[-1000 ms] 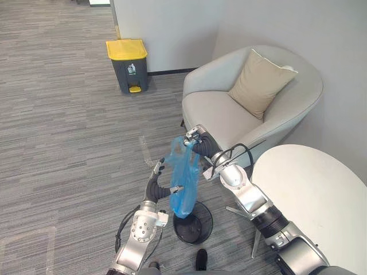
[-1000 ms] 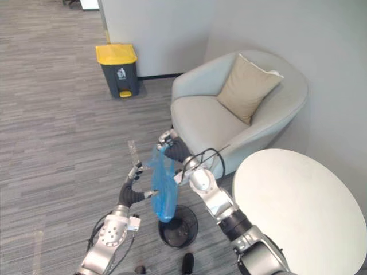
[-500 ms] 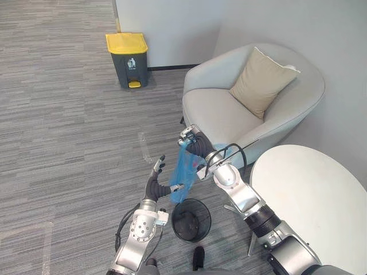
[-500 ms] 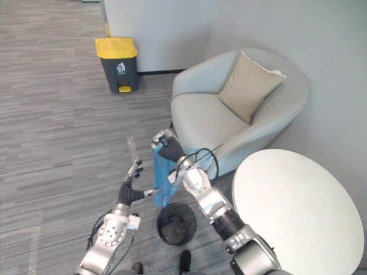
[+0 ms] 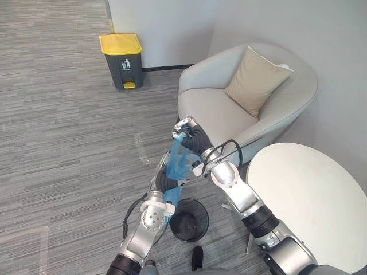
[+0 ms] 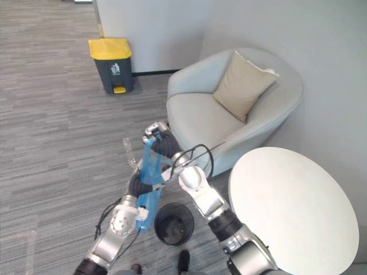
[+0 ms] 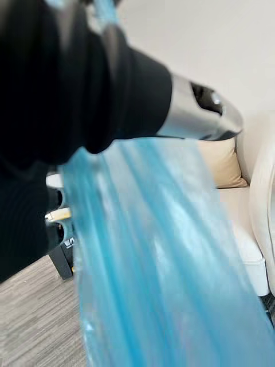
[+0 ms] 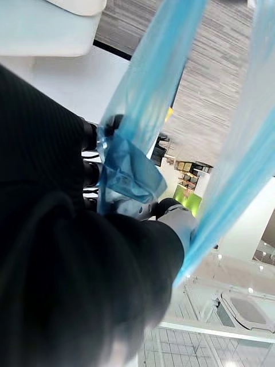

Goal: Gather rubbish on tea table into small bin, then transfer packed bag to large trash can.

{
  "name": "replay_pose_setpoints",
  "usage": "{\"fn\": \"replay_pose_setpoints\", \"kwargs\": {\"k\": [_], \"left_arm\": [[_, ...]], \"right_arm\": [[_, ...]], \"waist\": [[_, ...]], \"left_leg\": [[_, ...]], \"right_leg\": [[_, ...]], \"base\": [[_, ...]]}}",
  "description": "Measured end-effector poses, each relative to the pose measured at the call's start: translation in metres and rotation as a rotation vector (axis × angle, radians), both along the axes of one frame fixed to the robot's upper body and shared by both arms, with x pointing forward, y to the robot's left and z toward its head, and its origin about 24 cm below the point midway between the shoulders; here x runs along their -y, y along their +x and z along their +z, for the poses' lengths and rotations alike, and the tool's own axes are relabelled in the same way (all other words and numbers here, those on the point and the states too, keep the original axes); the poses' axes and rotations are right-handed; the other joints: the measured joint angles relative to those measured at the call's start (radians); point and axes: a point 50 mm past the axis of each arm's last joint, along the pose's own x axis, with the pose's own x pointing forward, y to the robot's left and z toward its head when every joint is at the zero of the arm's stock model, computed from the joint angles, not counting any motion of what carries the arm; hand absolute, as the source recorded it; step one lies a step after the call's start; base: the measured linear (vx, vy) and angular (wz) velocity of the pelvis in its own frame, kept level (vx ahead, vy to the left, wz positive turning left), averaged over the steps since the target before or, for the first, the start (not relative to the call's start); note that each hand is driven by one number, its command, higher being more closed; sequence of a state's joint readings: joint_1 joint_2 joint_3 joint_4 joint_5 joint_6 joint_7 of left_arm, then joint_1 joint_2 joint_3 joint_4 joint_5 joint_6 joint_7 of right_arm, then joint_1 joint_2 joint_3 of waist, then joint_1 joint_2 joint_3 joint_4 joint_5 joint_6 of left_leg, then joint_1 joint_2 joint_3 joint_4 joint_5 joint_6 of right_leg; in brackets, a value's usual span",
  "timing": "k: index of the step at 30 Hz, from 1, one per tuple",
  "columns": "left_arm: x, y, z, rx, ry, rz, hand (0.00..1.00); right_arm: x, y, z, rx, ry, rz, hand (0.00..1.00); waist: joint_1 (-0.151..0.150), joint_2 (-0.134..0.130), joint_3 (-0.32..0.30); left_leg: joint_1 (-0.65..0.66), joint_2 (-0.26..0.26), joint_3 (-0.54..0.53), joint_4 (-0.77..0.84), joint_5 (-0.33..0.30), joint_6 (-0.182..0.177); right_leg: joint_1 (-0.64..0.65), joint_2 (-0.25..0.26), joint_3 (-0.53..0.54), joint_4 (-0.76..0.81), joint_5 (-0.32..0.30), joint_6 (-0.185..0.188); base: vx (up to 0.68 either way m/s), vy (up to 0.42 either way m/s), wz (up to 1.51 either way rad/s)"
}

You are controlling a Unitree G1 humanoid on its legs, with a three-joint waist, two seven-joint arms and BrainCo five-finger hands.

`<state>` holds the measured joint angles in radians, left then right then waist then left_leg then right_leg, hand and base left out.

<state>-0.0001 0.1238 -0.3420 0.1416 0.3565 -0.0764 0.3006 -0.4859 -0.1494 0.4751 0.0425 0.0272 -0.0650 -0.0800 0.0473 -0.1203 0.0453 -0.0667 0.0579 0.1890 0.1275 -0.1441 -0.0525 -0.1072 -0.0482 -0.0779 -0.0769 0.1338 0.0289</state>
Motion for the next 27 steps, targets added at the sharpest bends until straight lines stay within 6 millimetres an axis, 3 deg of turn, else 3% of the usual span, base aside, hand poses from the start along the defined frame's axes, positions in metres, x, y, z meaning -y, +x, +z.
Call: {"fn": "replay_pose_setpoints", "kwargs": {"k": [6, 17, 23, 27], "left_arm": [[-0.003, -0.002, -0.013, -0.055, 0.059, 0.012, 0.0], [0.004, -0.004, -0.017, -0.074, 0.038, 0.004, 0.0], [0.018, -0.006, -0.022, -0.095, 0.042, -0.039, 0.0], [0.021, 0.006, -0.022, -0.09, 0.072, -0.037, 0.0]], "right_arm": [[-0.004, -0.013, 0.026, 0.066, 0.118, 0.078, 1.0], [-0.006, -0.03, 0.056, 0.157, 0.256, 0.185, 1.0], [-0.011, -0.038, 0.062, 0.193, 0.264, 0.23, 1.0], [-0.013, -0.039, 0.061, 0.182, 0.27, 0.244, 1.0]], "waist": [[-0.007, -0.024, 0.002], [-0.006, -0.028, 0.001], [-0.01, -0.032, -0.007], [-0.016, -0.039, -0.014]], "left_leg": [[0.004, 0.001, 0.011, 0.0, -0.004, 0.001], [0.023, -0.003, 0.019, -0.022, -0.004, 0.004], [0.039, -0.005, 0.023, -0.045, 0.001, 0.007], [0.036, -0.005, 0.023, -0.04, 0.001, 0.007]], "right_leg": [[0.0, 0.0, 0.01, 0.0, 0.0, 0.0], [0.001, 0.0, 0.009, 0.007, 0.0, 0.0], [0.002, 0.001, 0.007, 0.013, 0.001, 0.001], [0.002, 0.0, 0.011, 0.01, 0.001, 0.0]], "base": [[-0.01, -0.003, -0.05], [0.0, 0.0, -0.02], [0.0, 0.0, -0.01], [0.0, 0.0, 0.0]]}}
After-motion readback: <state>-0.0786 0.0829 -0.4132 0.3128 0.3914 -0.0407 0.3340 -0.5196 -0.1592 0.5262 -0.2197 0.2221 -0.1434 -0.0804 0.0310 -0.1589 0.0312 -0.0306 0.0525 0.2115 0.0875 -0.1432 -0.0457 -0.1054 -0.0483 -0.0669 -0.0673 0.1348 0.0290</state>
